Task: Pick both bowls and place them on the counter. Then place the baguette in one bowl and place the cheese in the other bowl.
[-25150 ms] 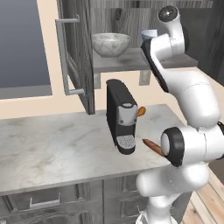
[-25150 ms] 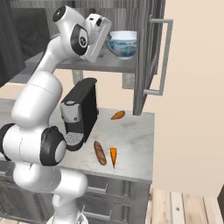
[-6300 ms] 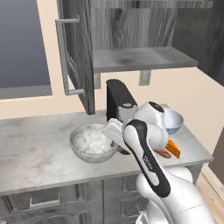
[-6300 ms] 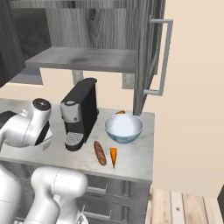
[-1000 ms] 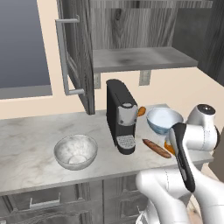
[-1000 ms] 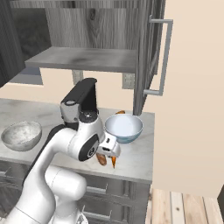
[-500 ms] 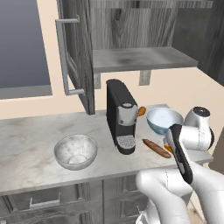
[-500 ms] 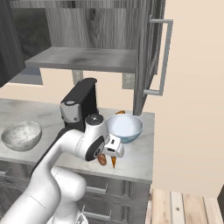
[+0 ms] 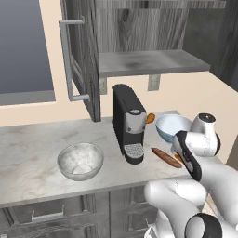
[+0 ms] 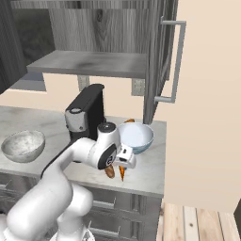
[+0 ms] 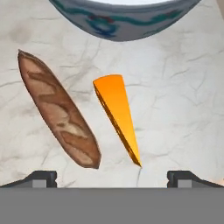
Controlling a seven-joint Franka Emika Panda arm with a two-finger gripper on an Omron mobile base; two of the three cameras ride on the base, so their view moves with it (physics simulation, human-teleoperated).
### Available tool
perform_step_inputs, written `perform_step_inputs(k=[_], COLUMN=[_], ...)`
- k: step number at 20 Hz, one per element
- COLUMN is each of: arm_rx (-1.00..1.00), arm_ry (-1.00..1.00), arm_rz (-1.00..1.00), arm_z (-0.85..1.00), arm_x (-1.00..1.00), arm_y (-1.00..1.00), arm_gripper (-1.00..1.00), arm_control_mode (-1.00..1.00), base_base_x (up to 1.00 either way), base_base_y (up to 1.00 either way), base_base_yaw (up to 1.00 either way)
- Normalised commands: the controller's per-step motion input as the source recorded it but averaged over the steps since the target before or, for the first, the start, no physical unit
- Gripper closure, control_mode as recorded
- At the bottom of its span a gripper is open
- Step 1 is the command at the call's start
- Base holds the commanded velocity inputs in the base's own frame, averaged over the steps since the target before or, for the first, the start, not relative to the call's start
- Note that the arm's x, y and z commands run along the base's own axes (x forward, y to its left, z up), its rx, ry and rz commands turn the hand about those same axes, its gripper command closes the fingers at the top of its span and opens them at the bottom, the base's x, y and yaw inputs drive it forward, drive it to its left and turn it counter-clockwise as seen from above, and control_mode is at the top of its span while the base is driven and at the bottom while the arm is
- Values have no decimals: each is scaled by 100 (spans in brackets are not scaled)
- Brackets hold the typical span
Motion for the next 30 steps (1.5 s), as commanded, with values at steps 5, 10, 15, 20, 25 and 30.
perform_step_inputs(k=[5,10,15,20,25,30], arm_rx=[0,0,0,0,0,-2], arm_ry=[6,5,4,4,3,7], arm_rz=[1,2,9,7,4,1], arm_z=[-28,-23,-26,-31,-35,-38], arm_x=[22,32,39,28,7,1], arm_y=[-13,-12,-9,-9,-4,3], arm_gripper=[-100,-100,-100,-100,-100,100], arm_control_mode=[-100,-100,-100,-100,-100,-100], base_base_x=[0,0,0,0,0,0], base_base_y=[0,0,0,0,0,0], base_base_yaw=[0,0,0,0,0,0])
